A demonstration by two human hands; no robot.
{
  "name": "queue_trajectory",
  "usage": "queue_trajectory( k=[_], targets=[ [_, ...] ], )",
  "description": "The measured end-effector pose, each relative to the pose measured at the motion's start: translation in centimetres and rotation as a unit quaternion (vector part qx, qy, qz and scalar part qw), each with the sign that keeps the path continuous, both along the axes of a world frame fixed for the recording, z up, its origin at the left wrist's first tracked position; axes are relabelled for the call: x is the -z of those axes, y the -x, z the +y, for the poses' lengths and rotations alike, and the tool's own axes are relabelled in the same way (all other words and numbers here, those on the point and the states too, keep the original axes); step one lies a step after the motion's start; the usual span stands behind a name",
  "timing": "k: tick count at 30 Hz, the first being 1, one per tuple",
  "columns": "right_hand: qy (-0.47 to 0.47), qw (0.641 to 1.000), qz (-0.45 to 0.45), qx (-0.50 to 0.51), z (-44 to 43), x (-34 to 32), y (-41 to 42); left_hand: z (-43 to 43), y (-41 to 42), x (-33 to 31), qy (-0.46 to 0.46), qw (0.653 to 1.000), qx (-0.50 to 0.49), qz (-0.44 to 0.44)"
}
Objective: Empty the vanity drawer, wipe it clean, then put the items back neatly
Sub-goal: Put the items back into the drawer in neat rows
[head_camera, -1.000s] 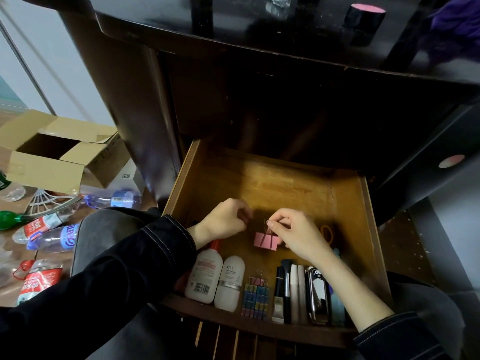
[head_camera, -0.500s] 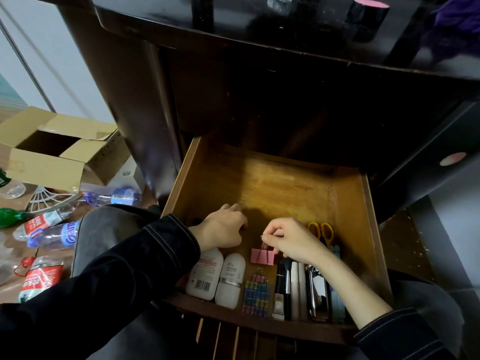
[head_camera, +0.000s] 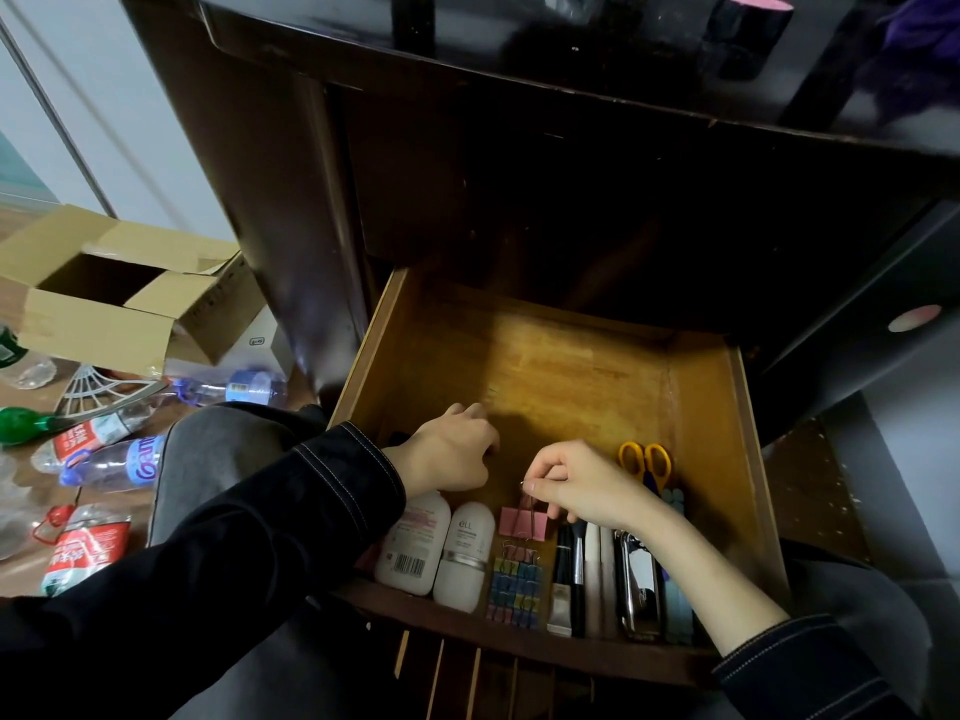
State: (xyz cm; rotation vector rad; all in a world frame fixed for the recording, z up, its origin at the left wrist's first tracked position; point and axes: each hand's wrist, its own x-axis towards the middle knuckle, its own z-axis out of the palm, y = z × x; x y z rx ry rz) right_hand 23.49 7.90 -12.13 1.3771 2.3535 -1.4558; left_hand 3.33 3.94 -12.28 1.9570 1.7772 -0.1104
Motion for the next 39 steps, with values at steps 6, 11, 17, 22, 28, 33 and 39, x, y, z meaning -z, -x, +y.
queue_trajectory(
  k=[6,11,17,22,28,33,39],
  targets=[
    [0.002,1.0,-0.01,-0.019,0.0,0.1,-0.2,0.0,0.1,0.2,-0.004,1.0,0.0,-0.006],
    [0.003,1.0,-0.013,-0.026,-0.1,0.2,-0.3,0.0,0.1,0.3,-0.001,1.0,0.0,-0.006],
    [-0.005,0.999,-0.022,-0.045,-0.1,0.1,-0.6,0.1,0.1,0.4,-0.001,1.0,0.004,-0.005],
    [-0.014,0.998,-0.023,-0.058,-0.2,0.1,-0.4,0.3,0.2,0.6,0.001,1.0,0.007,-0.003],
    [-0.037,0.999,-0.005,-0.036,-0.2,-0.3,-0.6,0.4,0.3,0.7,0.001,1.0,0.001,-0.01],
    [-0.075,0.996,0.019,0.033,0.1,-2.0,-1.0,0.0,0.3,-0.8,-0.038,0.998,-0.032,-0.046],
    [-0.205,0.972,0.095,0.068,-0.4,-9.7,-1.7,-0.9,0.4,-7.7,-0.205,0.968,-0.054,-0.134]
  ],
)
